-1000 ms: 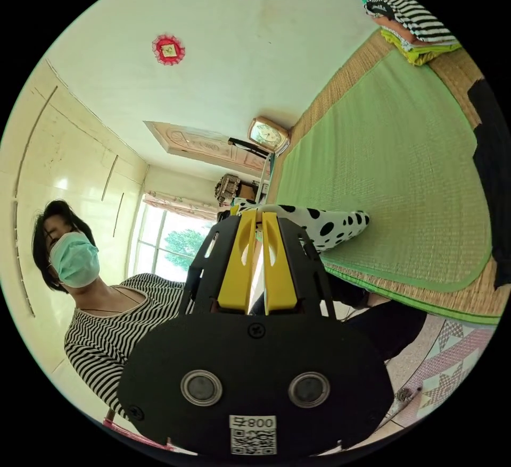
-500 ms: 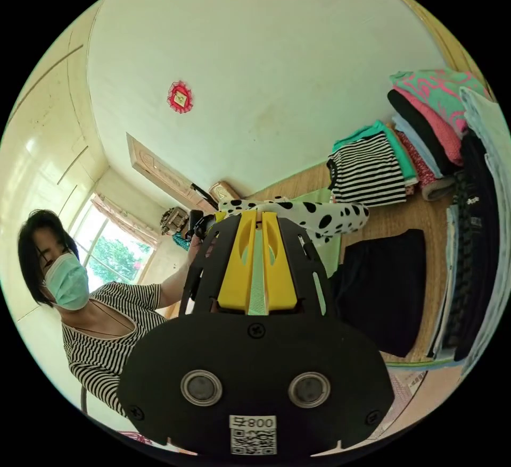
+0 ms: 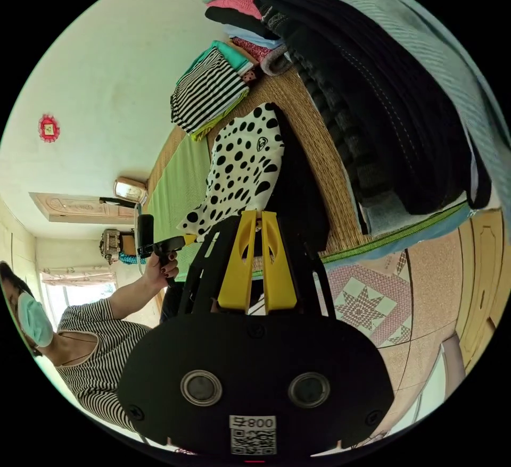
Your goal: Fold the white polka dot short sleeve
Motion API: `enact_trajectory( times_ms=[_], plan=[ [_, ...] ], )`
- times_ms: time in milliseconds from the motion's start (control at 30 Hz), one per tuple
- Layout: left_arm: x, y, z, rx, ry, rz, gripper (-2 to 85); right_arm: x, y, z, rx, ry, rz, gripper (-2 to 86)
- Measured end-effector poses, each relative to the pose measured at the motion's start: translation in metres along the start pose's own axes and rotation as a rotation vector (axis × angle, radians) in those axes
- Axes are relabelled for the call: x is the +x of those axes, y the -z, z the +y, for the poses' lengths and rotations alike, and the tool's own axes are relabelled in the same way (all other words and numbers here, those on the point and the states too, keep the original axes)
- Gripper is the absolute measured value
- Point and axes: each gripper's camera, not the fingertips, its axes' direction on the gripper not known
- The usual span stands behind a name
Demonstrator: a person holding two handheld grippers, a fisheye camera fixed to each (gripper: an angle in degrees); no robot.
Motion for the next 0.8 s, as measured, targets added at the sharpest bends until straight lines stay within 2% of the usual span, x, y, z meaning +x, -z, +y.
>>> enact_trajectory(
  times_ms=[167, 300, 433, 567, 667, 733, 800],
  plan=[
    [0.007, -0.045, -0.024, -0.036, -0.15, -0.081, 1.9, -0.017, 0.015, -0.005, 0.004, 0.053, 0.126, 1.3],
    [-0.015, -0.091, -0.033, -0.119, -0.136, -0.165, 2.0, -0.01, -0.005, -0.007, -0.051, 0.027, 0.22, 1.3],
    [-0.055, -0.128, -0.035, -0.165, -0.059, -0.118, 1.6, -0.01, -0.028, -0.01, -0.077, 0.015, 0.295, 1.3],
    [-0.076, -0.149, -0.032, -0.213, -0.089, -0.151, 0.7, -0.021, -0.042, -0.01, -0.082, 0.024, 0.367, 1.3],
    [-0.079, -0.15, -0.025, -0.21, -0.149, -0.106, 0.4, -0.033, -0.045, -0.003, -0.042, 0.045, 0.412, 1.2],
    [-0.075, -0.146, -0.024, -0.185, -0.203, -0.111, 0.3, -0.045, -0.046, 0.003, -0.007, 0.067, 0.49, 0.9],
    [-0.07, -0.143, -0.027, -0.144, -0.26, -0.132, 0.3, -0.064, -0.049, 0.015, 0.049, 0.094, 0.661, 0.4]
  ],
)
